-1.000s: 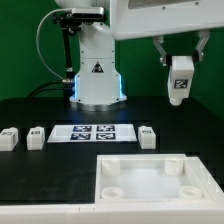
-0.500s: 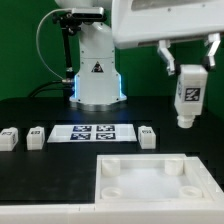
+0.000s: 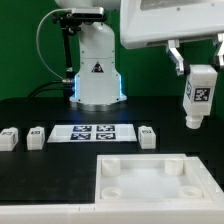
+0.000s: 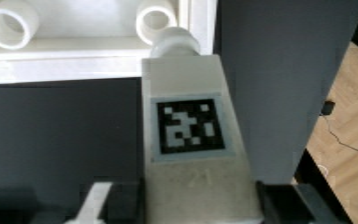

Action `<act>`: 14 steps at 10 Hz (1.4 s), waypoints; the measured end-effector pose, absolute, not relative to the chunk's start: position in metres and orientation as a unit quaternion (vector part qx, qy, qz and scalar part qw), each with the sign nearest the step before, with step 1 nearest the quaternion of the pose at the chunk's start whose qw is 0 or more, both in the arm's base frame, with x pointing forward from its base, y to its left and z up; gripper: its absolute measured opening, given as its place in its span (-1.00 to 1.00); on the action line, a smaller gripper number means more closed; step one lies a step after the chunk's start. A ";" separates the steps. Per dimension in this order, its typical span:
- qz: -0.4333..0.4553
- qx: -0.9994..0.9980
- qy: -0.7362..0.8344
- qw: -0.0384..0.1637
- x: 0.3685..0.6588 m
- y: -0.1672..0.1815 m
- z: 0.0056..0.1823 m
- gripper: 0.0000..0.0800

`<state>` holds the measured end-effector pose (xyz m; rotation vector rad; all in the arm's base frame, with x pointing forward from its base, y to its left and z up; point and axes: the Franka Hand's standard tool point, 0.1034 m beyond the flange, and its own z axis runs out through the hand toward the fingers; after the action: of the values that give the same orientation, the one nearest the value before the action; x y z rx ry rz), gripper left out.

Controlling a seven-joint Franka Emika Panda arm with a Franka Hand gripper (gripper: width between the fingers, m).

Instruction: Assemble one leg

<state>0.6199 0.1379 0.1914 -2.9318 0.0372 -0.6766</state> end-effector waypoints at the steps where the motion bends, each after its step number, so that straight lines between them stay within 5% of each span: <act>1: -0.226 -0.972 0.006 0.067 0.621 0.141 0.181 -0.26; 3: -0.245 -0.967 0.010 0.069 0.638 0.139 0.171 -0.26; 7: -0.245 -0.967 0.006 0.062 0.637 0.123 0.139 -0.26; 14: -0.225 -0.971 0.035 0.066 0.629 0.119 0.110 -0.26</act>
Offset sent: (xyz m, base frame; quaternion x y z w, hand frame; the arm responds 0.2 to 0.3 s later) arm 0.0177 -0.0235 -0.0250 -0.0557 0.0419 -0.0256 0.9972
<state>0.6292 0.1185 0.1098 -2.9296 0.1058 -0.6787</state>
